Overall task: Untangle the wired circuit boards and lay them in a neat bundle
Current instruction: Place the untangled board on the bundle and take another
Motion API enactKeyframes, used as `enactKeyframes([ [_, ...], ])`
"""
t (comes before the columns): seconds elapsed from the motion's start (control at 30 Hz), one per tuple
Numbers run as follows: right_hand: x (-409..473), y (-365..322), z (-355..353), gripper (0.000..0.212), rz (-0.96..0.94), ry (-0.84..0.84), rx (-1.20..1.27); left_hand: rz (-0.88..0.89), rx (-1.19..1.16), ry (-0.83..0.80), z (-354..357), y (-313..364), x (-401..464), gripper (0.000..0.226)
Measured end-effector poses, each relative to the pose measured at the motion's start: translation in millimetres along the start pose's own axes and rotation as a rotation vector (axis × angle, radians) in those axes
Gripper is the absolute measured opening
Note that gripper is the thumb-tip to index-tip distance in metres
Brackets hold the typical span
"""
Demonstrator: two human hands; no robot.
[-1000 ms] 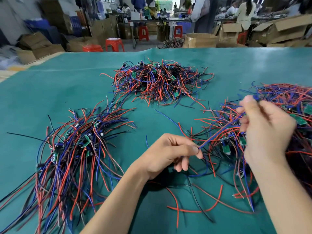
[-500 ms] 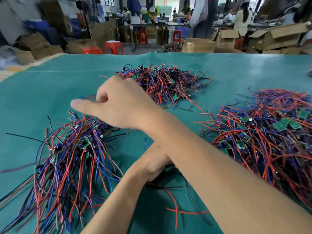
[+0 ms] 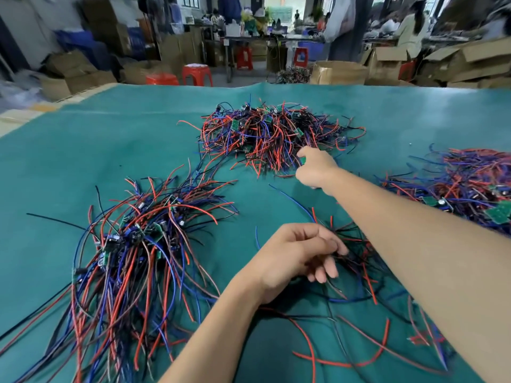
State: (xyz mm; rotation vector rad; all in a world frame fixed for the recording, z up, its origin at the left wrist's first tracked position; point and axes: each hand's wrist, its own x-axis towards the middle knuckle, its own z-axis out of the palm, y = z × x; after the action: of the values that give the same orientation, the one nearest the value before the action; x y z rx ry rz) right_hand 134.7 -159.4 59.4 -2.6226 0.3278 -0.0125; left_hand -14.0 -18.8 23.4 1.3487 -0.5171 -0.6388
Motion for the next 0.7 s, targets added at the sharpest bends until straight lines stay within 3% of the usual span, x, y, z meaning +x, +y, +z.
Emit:
enactKeyframes([
  [0.17,14.4,-1.2,6.3,0.057,-0.002,-0.097,-0.016,-0.015,-0.016,0.009,-0.2,1.0,0.0,0.021],
  [0.3,13.7,6.3,9.8,0.047,0.018,0.000,0.086,-0.018,-0.031,0.007,0.2,1.4,-0.6,0.022],
  [0.63,-32.7,36.9,-32.2,0.006,0.105,0.302,0.697,-0.017,-0.139,0.053,-1.3,0.7,0.5,0.019],
  [0.7,-56.8,43.8,-44.9,0.009,0.099,0.315,0.860,-0.026,-0.163,0.068,-0.9,0.6,1.2,0.018],
])
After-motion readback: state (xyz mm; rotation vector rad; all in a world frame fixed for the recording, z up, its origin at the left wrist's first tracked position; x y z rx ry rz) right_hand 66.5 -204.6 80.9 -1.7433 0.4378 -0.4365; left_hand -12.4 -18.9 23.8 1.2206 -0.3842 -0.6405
